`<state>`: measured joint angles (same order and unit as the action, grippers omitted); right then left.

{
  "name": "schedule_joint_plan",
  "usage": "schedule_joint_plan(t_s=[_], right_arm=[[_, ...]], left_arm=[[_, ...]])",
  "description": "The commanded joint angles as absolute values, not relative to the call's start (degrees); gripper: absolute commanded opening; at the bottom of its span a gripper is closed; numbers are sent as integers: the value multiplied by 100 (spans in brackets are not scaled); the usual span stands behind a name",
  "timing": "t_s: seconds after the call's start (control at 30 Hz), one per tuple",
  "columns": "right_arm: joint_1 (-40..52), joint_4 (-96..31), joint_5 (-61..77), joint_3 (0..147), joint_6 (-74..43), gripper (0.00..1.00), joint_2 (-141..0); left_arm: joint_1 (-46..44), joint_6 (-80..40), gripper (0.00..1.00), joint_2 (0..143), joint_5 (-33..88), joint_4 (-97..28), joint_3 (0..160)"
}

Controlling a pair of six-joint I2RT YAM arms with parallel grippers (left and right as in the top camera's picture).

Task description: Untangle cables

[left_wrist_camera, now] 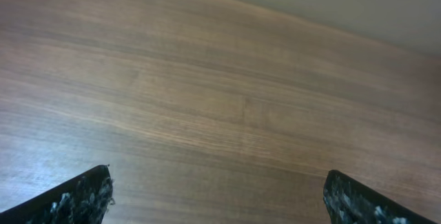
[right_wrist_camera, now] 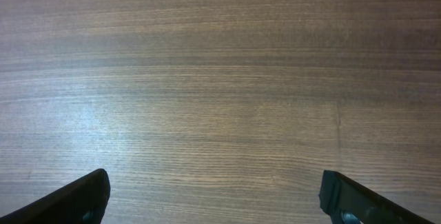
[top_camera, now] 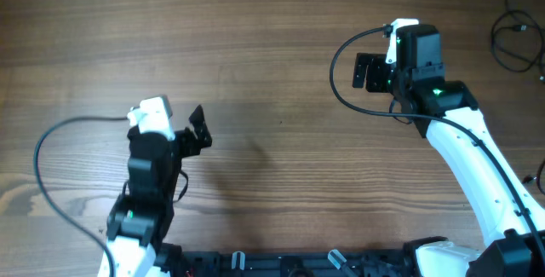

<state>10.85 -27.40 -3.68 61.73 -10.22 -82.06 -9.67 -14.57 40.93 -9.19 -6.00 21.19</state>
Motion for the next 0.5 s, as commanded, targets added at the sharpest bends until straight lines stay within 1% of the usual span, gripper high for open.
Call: schedule_joint_plan(t_s=[0.0, 0.47], right_arm=[[1092, -2731, -469, 6176, -1050, 100, -8158], [1092, -2729, -469, 6176, -1050, 100, -8158]], left_arm=[[-871, -1557, 100, 3153, -993, -596, 1450], [-873, -1721, 100, 1026, -1015, -493, 268]])
